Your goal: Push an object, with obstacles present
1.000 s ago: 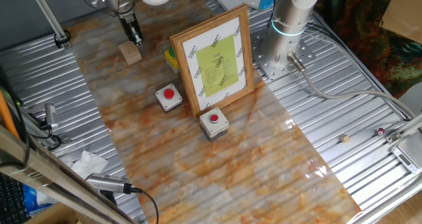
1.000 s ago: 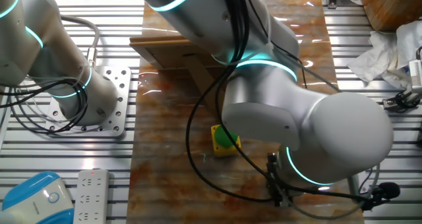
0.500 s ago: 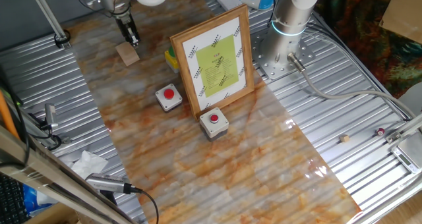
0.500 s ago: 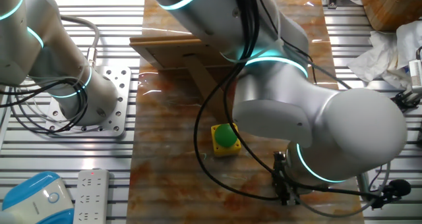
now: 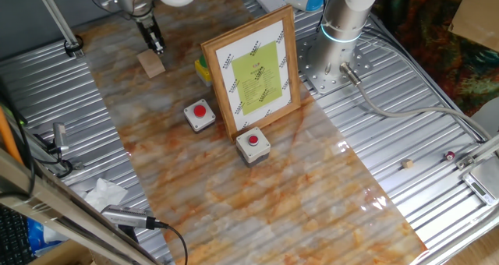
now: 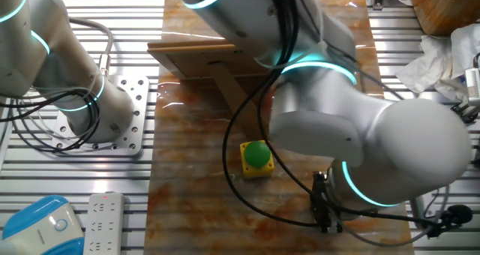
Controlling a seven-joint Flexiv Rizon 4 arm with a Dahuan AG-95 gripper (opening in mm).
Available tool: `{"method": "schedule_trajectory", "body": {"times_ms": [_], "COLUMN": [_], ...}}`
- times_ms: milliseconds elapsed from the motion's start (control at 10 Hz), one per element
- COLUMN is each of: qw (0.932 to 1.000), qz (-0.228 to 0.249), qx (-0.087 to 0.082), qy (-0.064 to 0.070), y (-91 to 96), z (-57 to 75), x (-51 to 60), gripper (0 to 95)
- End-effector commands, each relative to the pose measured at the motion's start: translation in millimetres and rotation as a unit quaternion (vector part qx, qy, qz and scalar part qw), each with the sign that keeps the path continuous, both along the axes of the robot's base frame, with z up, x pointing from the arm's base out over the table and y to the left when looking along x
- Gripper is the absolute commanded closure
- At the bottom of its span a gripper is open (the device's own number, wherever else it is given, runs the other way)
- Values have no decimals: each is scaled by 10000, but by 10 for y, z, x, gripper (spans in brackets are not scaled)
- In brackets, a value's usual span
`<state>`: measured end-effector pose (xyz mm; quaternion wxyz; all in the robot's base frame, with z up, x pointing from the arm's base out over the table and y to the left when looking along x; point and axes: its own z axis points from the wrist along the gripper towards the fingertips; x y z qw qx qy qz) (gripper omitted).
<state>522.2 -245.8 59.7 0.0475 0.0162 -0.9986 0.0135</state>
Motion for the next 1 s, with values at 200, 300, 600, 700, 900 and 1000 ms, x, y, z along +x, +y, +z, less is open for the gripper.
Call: {"method": "schedule_trajectory", "body": {"times_ms": [200,300,600,700,900,1000], "qw": [10000,10000,9999,9996,9993,9991], "qz": [23,20,109,243,365,401], "qx": [-13,-10,-41,-70,-53,-50], "qy": [61,70,74,85,107,109], "y": [-36,-54,-130,-237,-380,-420], "z": [51,60,53,50,89,108], "x": [-77,-123,-275,-349,-391,-397], "gripper": [950,950,950,950,950,950]}}
